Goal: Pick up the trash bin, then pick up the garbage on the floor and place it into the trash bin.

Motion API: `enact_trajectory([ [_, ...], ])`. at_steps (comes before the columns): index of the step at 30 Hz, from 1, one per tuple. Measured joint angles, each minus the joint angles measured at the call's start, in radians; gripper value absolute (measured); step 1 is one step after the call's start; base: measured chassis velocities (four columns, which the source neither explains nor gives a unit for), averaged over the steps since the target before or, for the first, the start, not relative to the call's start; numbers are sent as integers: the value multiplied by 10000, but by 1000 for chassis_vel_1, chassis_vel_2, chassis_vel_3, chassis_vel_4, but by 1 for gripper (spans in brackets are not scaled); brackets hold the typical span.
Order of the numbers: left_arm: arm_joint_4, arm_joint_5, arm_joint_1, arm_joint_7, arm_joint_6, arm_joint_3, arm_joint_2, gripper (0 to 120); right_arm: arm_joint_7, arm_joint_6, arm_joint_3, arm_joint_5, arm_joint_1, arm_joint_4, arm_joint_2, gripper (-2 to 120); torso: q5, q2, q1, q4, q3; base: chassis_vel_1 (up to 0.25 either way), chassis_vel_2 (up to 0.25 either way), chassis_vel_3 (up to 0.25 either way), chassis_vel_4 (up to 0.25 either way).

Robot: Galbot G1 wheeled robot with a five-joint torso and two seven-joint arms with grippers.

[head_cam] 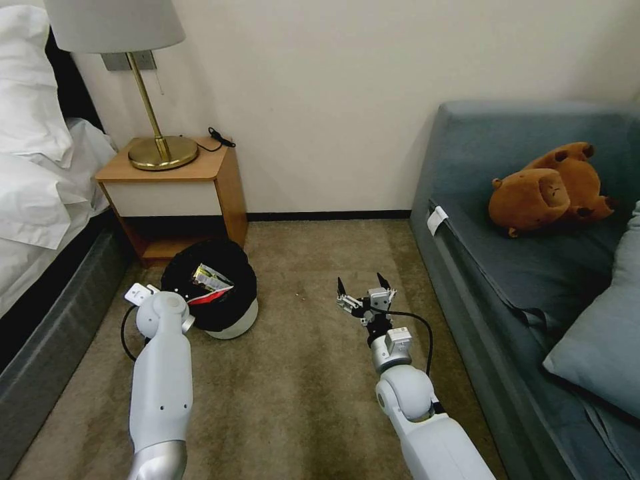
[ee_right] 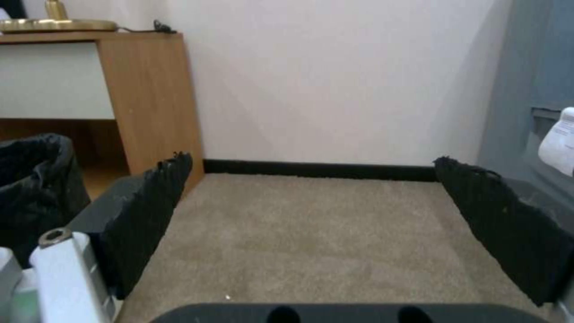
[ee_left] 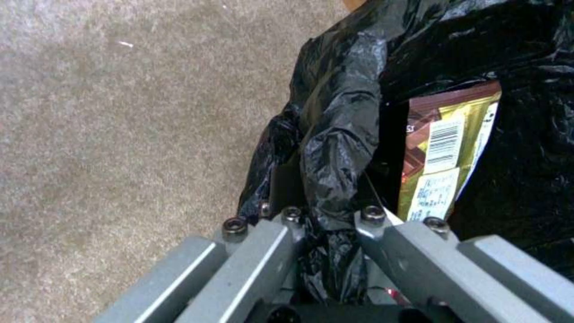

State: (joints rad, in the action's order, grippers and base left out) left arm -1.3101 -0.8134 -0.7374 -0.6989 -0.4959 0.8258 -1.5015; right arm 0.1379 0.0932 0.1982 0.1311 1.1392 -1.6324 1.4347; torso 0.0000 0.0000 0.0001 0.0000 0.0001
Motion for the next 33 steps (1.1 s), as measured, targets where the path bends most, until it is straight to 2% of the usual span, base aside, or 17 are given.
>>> enact_trajectory([
  [6,-2,160,-31,75,36,12,47,1,119,105,6,25,-83,19,38,100,0,0,0,0,0,0,0,0,0],
  [7,-42,149,-71,104,27,12,59,6,114,107,6,25,-82,-5,38,100,0,0,0,0,0,0,0,0,0],
  [8,-42,149,-71,104,27,12,59,6,114,107,6,25,-82,-5,38,100,0,0,0,0,0,0,0,0,0],
  [10,-107,147,-131,158,23,11,74,16,103,109,-6,18,-63,-21,56,100,2,0,-1,0,-1,0,0,0,0],
  [11,-107,147,-131,158,23,11,74,16,103,109,-6,18,-63,-21,56,100,2,0,-1,0,-1,0,0,0,0],
  [13,-117,185,-171,238,28,10,72,27,104,109,-32,16,-56,-21,92,100,1,0,-1,0,-1,0,0,0,0],
  [14,-117,185,-171,238,28,10,72,27,104,109,-32,16,-56,-21,92,100,1,0,-1,0,-1,0,0,0,0],
  [15,-134,210,-197,286,46,10,71,34,116,99,-41,18,-51,-22,95,100,1,0,-1,0,-1,0,0,0,0],
  [16,-134,210,-197,286,46,10,71,34,116,99,-41,18,-51,-22,95,100,1,0,-1,0,-1,0,0,0,0],
  [20,-245,240,-286,420,72,6,110,51,131,87,-17,32,-40,-22,98,100,0,0,-1,-1,-1,0,0,0,0],
  [21,-245,240,-286,420,72,6,110,51,131,87,-17,32,-40,-22,98,100,0,0,-1,-1,-1,0,0,0,0],
  [23,-418,257,-360,472,73,5,126,65,134,87,-13,34,-29,-21,102,100,0,0,-1,0,-1,0,0,0,0],
  [24,-418,257,-360,472,73,5,126,65,134,87,-13,34,-29,-21,102,100,0,0,-1,0,-1,0,0,0,0],
  [25,-563,289,-426,550,102,-1,126,70,134,89,-17,35,-22,-12,110,100,0,0,-1,-1,-1,0,0,0,0],
  [26,-563,289,-426,550,102,-1,126,70,134,89,-17,35,-22,-12,110,100,0,0,-1,-1,-1,0,0,0,0],
  [29,-1222,443,-732,866,130,-39,124,86,179,122,-41,36,-30,75,132,100,0,1,-1,1,-1,0,0,0,0],
  [33,-1796,830,-1037,1315,138,-70,109,95,279,120,-44,93,-50,123,160,100,1,0,-1,0,-1,0,0,0,0],
])
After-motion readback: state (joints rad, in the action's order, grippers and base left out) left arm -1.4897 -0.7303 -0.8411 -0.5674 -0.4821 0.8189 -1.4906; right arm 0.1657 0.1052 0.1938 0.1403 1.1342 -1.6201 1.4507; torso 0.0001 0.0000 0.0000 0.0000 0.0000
